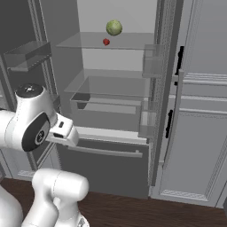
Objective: Take the strawberry from the fridge and place it on top of the pancake, located on the dining counter.
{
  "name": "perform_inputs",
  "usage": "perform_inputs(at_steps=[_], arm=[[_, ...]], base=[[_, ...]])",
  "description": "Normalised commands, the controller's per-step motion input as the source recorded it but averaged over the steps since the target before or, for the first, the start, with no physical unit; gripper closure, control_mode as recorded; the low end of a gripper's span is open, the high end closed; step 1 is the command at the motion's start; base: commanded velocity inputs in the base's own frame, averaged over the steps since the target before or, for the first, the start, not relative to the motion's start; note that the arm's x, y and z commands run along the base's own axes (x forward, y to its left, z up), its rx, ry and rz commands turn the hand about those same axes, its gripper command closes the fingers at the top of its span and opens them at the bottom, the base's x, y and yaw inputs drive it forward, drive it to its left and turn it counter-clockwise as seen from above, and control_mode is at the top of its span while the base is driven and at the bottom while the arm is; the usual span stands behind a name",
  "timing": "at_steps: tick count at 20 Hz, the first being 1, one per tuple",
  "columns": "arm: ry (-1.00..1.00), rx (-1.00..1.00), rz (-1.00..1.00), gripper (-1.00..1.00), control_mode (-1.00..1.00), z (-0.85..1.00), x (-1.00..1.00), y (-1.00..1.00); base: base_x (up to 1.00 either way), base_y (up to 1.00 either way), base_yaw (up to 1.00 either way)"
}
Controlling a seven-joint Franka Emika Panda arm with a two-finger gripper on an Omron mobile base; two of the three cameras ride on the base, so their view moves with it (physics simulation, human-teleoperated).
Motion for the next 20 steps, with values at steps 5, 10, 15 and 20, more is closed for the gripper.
perform_inputs(at_steps=[5,10,15,20], arm=[[0.09,-0.12,0.0,-1.0,-1.0,-0.15,0.0,0.04],[0.03,-0.1,0.01,-1.0,-1.0,-0.12,0.01,-0.1],[0.02,0.0,0.09,-1.0,-1.0,-0.14,0.0,0.0],[0.0,0.0,0.0,-1.0,-1.0,-0.02,0.0,0.0]], base=[[0.0,0.0,0.0],[0.0,0.0,0.0],[0.0,0.0,0.0],[0.0,0.0,0.0]])
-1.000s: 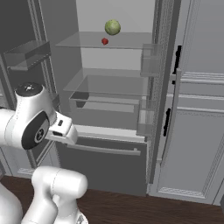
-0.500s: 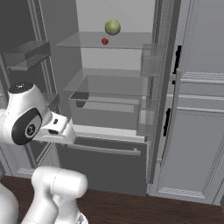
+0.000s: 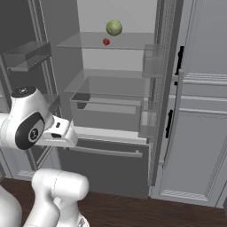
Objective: Take the strawberry from the fridge and place it on top of the pancake, located on the dining counter.
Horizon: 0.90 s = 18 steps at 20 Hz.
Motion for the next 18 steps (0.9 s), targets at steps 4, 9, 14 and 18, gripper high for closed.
perform_inputs(at_steps=[4,9,14,18], arm=[[0.0,0.0,0.0,-1.0,-1.0,0.0,0.0,0.0],[0.0,0.0,0.0,-1.0,-1.0,0.0,0.0,0.0],[0.0,0.0,0.0,-1.0,1.0,0.0,0.0,0.0],[0.0,0.0,0.0,-1.0,1.0,0.0,0.0,0.0]], base=[[0.0,0.0,0.0],[0.0,0.0,0.0],[0.0,0.0,0.0],[0.43,0.0,0.0]])
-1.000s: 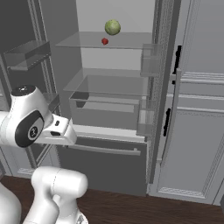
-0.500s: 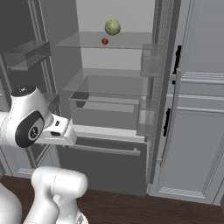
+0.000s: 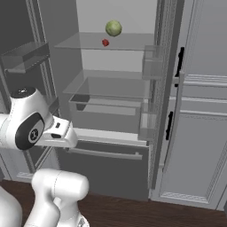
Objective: Take the strawberry from the fridge and place it on top of the pancake, located on the dining counter.
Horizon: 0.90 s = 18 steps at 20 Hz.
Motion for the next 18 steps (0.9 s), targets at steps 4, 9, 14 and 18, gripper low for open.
perform_inputs(at_steps=[4,9,14,18], arm=[[0.0,0.0,0.0,-1.0,1.0,0.0,0.0,0.0],[0.0,0.0,0.0,-1.0,1.0,0.0,0.0,0.0],[0.0,0.0,0.0,-1.0,1.0,0.0,0.0,0.0],[0.0,0.0,0.0,-1.0,1.0,0.0,0.0,0.0]], base=[[0.58,0.01,0.0],[0.64,0.05,0.0],[0.7,0.09,0.0],[0.66,0.07,0.0]])
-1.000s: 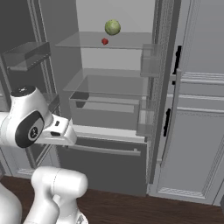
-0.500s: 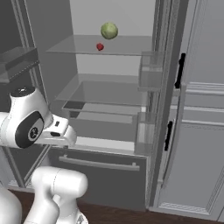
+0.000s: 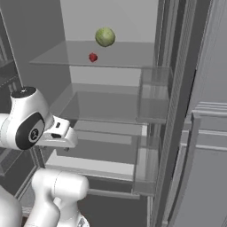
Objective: Take the strawberry from the fridge and place it on top of the pancake, located on the dining counter.
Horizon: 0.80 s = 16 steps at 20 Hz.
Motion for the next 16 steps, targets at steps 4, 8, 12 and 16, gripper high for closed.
perform_inputs(at_steps=[4,8,12,16], arm=[[0.0,0.0,0.0,-1.0,1.0,0.0,0.0,0.0],[0.0,0.0,0.0,-1.0,1.0,0.0,0.0,0.0],[0.0,0.0,0.0,-1.0,1.0,0.0,0.0,0.0],[0.0,0.0,0.0,-1.0,1.0,0.0,0.0,0.0]], base=[[0.58,0.05,0.0],[0.53,0.01,0.0],[0.47,0.0,0.0],[0.48,0.0,0.0]])
